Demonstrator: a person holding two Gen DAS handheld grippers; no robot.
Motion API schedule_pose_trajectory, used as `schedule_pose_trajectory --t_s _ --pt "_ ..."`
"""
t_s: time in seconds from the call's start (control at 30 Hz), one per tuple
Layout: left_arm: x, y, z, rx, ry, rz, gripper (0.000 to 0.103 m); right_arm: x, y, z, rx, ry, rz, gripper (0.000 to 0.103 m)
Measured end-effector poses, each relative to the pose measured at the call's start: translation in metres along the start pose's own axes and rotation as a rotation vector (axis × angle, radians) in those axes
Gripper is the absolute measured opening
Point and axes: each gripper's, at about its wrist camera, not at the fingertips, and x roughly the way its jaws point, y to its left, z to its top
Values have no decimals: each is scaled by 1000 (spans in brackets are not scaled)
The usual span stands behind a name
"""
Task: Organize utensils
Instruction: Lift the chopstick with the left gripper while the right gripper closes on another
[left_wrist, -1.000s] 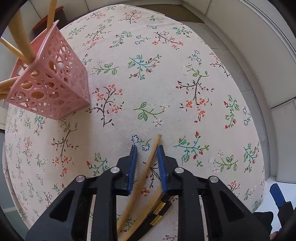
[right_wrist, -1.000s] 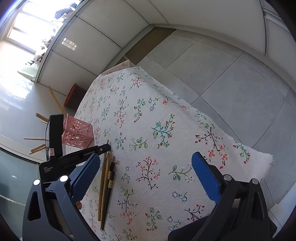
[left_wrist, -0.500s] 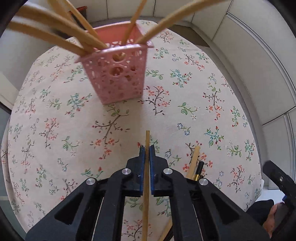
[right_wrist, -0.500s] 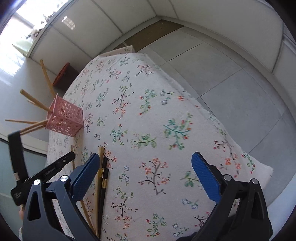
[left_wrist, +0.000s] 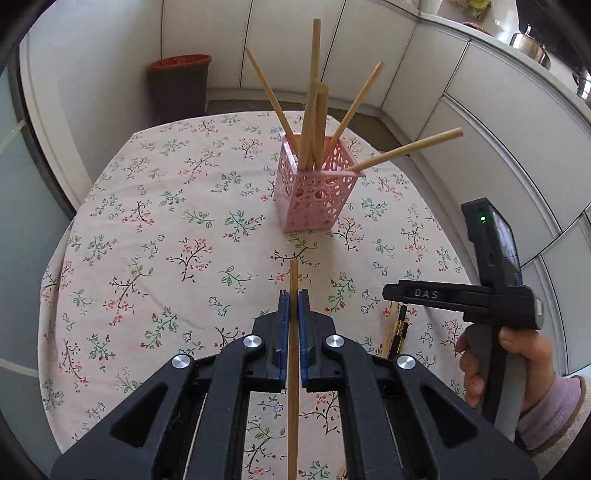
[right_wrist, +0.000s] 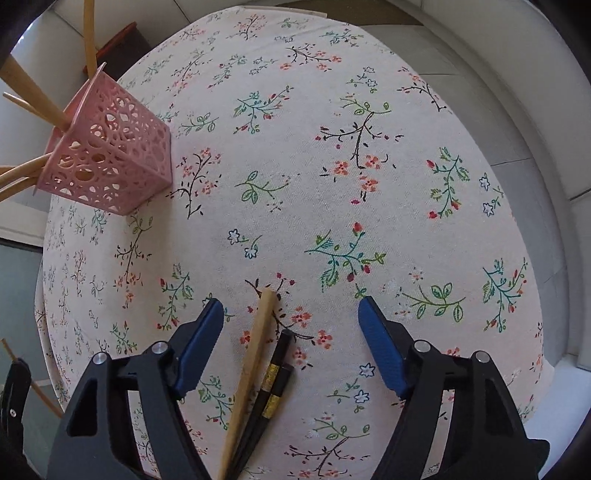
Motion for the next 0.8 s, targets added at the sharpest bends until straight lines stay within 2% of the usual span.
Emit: schedule_pose_trajectory --t_s 0.03,0.1,0.13,0.23,0.3,0.33,0.37,0.47,0.53,0.67,0.8 --pt "-4 1 0 -2 -8 -7 4 0 1 0 3 0 -7 70" --pt "-9 2 2 -6 -21 -15 4 0 6 -2 -1 -7 -28 56" --pt "-11 2 2 -9 -25 -16 4 0 10 -3 -7 -8 -38 45" --pt "-16 5 2 -23 -31 -15 4 2 20 -9 -6 3 -23 39" --pt "-18 6 0 -27 -37 -9 4 2 29 -15 -29 -7 -25 29" --pt "-19 8 0 -29 -40 -5 4 2 33 -18 -45 -15 -27 15" --pt "-22 8 -1 -32 -44 -2 4 2 36 -21 -59 -24 -25 10" --pt "-30 13 -3 -47 -60 5 4 -3 37 -28 -58 -38 41 9" --pt "-36 14 -4 -53 -71 9 4 -15 36 -34 -67 -78 89 9" --pt "-57 13 -4 -52 -111 5 4 -59 31 -50 -104 -173 204 8" --pt "-81 5 -5 -28 -155 1 4 -107 44 -61 -185 -274 249 8"
